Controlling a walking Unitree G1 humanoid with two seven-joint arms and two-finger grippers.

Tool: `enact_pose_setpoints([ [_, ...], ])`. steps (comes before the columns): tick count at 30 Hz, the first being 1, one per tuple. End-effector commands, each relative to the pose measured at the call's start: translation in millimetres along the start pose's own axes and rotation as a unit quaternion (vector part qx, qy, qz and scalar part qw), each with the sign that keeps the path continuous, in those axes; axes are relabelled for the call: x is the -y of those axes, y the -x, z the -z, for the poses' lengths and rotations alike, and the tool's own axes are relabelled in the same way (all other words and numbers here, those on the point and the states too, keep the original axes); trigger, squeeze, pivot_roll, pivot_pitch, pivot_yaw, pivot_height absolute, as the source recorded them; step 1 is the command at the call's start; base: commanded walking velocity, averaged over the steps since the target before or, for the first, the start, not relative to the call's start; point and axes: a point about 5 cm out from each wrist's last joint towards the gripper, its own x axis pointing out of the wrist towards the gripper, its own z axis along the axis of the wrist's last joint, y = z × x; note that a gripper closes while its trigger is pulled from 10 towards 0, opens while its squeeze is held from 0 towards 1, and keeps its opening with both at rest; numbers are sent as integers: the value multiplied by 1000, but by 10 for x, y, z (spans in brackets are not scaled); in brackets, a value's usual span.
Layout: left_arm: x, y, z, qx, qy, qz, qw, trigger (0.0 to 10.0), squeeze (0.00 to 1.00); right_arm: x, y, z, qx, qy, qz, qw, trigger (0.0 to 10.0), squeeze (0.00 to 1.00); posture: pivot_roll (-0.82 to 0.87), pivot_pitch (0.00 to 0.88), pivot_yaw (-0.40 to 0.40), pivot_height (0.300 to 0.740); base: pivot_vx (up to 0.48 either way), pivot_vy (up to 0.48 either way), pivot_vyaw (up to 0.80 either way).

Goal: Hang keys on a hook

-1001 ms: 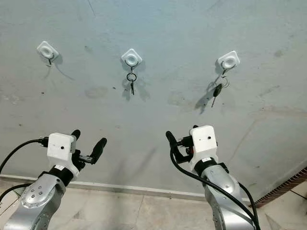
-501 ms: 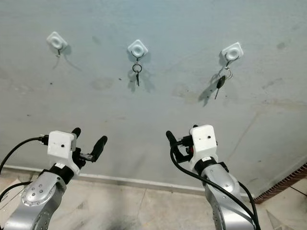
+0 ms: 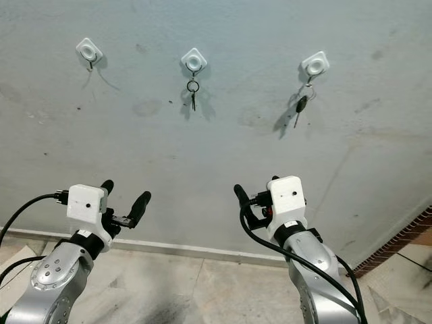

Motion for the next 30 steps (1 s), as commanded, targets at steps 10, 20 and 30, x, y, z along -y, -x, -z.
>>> enact_pose_setpoints([
  [10,5,3,-10,1,-2,-4,1000,10000,0,12,11,-1,0,1,-1,1000,10000,0,0,18,29,740,-260,0,0],
  [20,16,4,-4,0,1,-7,1000,10000,0,19,12,1,-1,3,-2,1000,10000,0,0,19,22,740,-259,0,0],
  [30,20,-2,0,-1,4,-6,1000,10000,0,20,17,9,-3,3,-1,1000,10000,0,-1,24,24,740,-275,0,0],
])
